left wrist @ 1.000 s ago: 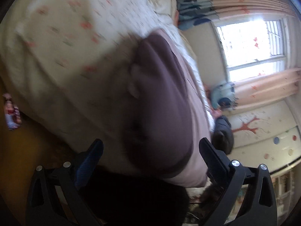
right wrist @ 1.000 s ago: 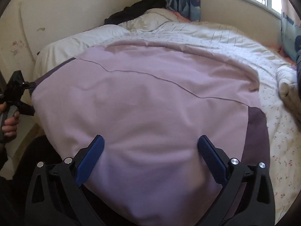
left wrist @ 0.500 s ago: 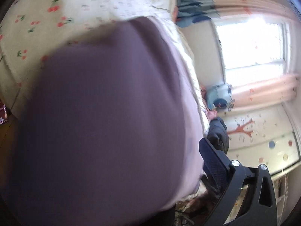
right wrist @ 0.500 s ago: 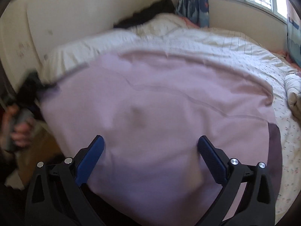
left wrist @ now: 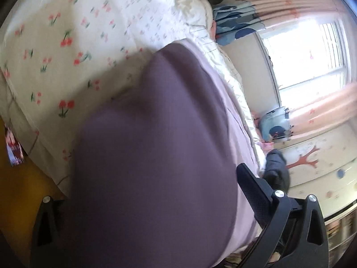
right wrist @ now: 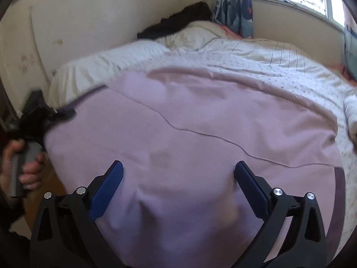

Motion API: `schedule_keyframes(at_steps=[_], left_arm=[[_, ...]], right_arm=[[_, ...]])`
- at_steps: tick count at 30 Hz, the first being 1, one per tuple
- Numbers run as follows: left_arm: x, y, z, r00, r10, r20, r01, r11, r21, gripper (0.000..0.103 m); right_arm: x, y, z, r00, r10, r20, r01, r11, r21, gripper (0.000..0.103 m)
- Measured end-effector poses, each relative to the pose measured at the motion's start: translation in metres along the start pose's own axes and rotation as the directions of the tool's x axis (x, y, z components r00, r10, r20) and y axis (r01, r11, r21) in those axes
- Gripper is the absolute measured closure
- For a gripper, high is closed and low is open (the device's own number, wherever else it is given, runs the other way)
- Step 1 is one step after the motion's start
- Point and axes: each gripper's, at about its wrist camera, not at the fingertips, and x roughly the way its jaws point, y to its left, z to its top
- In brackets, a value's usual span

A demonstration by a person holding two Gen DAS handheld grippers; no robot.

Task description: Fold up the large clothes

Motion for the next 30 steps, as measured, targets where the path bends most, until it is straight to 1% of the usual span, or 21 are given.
schedule_keyframes(at_steps=[1, 2, 5, 8, 9, 10, 12, 15, 18, 19, 20, 21, 23, 24, 26, 28, 30], left_arm=[[0.0, -0.006, -0.002, 1.0, 0.018, 0.011, -0.018, 0.999, 0.026, 0.006], [-0.001, -0.011, -0.003, 0.999, 0.026, 0.019, -0.027, 0.999, 0.046, 0.006], [-0.001, -0.022, -0.008, 0.997, 0.062, 0.037, -0.066, 0.992, 0.112, 0.006], [0.001, -0.023, -0.007, 0.997, 0.067, 0.045, -0.072, 0.99, 0.119, 0.006], [0.001, -0.024, -0.007, 0.996, 0.067, 0.051, -0.073, 0.99, 0.122, 0.006], [-0.003, -0.023, -0.01, 0.996, 0.069, 0.055, -0.075, 0.989, 0.127, 0.006], [-0.01, -0.03, -0.022, 0.995, 0.078, 0.066, -0.087, 0.985, 0.152, 0.006], [-0.007, -0.047, -0.021, 0.993, 0.089, 0.078, -0.103, 0.976, 0.194, 0.006], [-0.006, -0.048, -0.016, 0.993, 0.088, 0.081, -0.102, 0.975, 0.199, 0.006], [-0.007, -0.047, -0.015, 0.993, 0.087, 0.081, -0.102, 0.975, 0.198, 0.006], [-0.006, -0.045, -0.015, 0.993, 0.087, 0.083, -0.102, 0.975, 0.197, 0.006], [-0.002, -0.046, -0.016, 0.993, 0.088, 0.083, -0.103, 0.975, 0.197, 0.006], [-0.002, -0.049, -0.017, 0.992, 0.092, 0.091, -0.109, 0.972, 0.209, 0.006], [-0.011, -0.04, -0.019, 0.991, 0.092, 0.092, -0.11, 0.97, 0.215, 0.006], [-0.011, -0.039, -0.017, 0.992, 0.092, 0.091, -0.11, 0.969, 0.22, 0.006], [-0.009, -0.038, -0.016, 0.992, 0.09, 0.089, -0.107, 0.97, 0.216, 0.006], [-0.007, -0.035, -0.016, 0.992, 0.09, 0.091, -0.108, 0.971, 0.215, 0.006]], right_arm=[[0.013, 0.002, -0.002, 0.999, -0.018, -0.045, 0.017, 1.0, -0.016, 0.006], [0.02, 0.003, -0.003, 0.998, -0.022, -0.057, 0.021, 1.0, -0.023, 0.006], [0.021, 0.0, -0.001, 0.998, -0.014, -0.067, 0.013, 1.0, -0.009, 0.006], [0.006, -0.003, 0.003, 1.0, -0.02, -0.013, 0.021, 1.0, 0.023, 0.006], [0.006, -0.005, 0.003, 0.999, -0.046, -0.017, 0.046, 0.998, 0.03, 0.006], [0.012, -0.007, 0.0, 0.997, -0.063, -0.048, 0.065, 0.997, 0.032, 0.006], [0.023, -0.009, -0.005, 0.996, -0.056, -0.073, 0.059, 0.998, 0.032, 0.006], [0.021, -0.007, -0.003, 0.994, -0.074, -0.085, 0.076, 0.997, 0.024, 0.006], [0.007, -0.003, 0.001, 0.997, -0.072, -0.041, 0.073, 0.997, 0.034, 0.006], [0.007, -0.003, 0.0, 0.995, -0.085, -0.044, 0.087, 0.996, 0.031, 0.006], [0.01, -0.004, -0.003, 0.993, -0.096, -0.067, 0.098, 0.995, 0.026, 0.006], [0.014, -0.005, -0.008, 0.993, -0.089, -0.08, 0.092, 0.995, 0.03, 0.006], [0.019, -0.007, -0.013, 0.993, -0.086, -0.08, 0.089, 0.995, 0.035, 0.006], [0.019, -0.005, -0.012, 0.992, -0.098, -0.086, 0.1, 0.995, 0.026, 0.006], [0.016, -0.003, -0.008, 0.99, -0.103, -0.091, 0.106, 0.994, 0.021, 0.006], [0.008, -0.001, -0.004, 0.993, -0.101, -0.053, 0.101, 0.995, 0.014, 0.006], [0.008, -0.006, 0.002, 0.99, -0.134, -0.039, 0.135, 0.991, 0.009, 0.006]])
